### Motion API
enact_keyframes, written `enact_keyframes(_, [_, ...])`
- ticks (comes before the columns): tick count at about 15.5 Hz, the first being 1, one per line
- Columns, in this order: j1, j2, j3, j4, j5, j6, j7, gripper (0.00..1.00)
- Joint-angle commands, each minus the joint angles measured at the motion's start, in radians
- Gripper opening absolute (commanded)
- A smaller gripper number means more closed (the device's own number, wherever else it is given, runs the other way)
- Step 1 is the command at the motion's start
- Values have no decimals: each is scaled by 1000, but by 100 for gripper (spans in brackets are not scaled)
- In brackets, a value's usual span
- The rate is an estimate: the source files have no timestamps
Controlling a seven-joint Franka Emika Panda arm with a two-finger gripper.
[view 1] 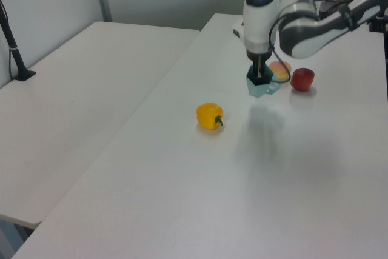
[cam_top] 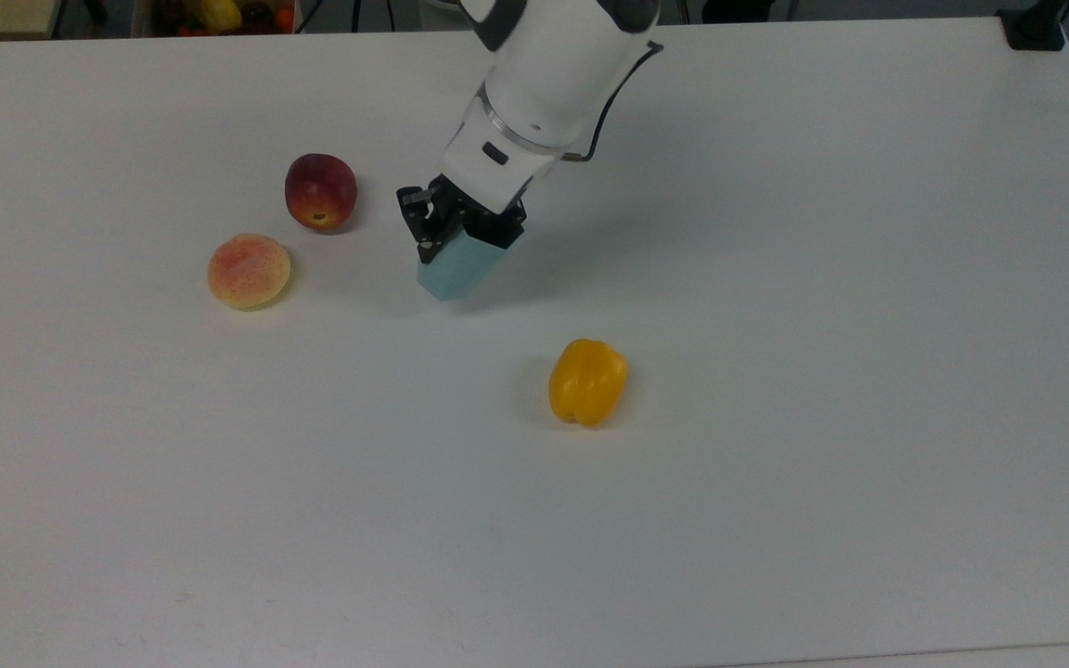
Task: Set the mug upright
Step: 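Lift the mug and rotate it so its base faces down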
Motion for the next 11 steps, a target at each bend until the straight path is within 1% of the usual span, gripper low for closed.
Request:
enact_keyframes(1, [-51,-84,0,-34,204,19,-190,0])
enact_keyframes(2, [-71,-96,-1,-34,321,19,-271,0])
enact_keyframes(3, [-95,-98,-5,-34,391,19,-334,0])
enact_keyframes(5, [-131,-92,-12,-34,497,24,-426,0])
enact_keyframes(6, [-148,-88,-12,-34,564,24,-516,0])
enact_keyframes(7, [-161,-84,-12,-34,612,24,-622,0])
enact_keyframes(8, [-175,-78,-12,-33,641,19,-722,0])
enact_keyframes(9, [-192,-69,-12,-33,661,18,-787,0])
enact_keyframes(11, [-203,-40,-14,-28,724,18,-801,0])
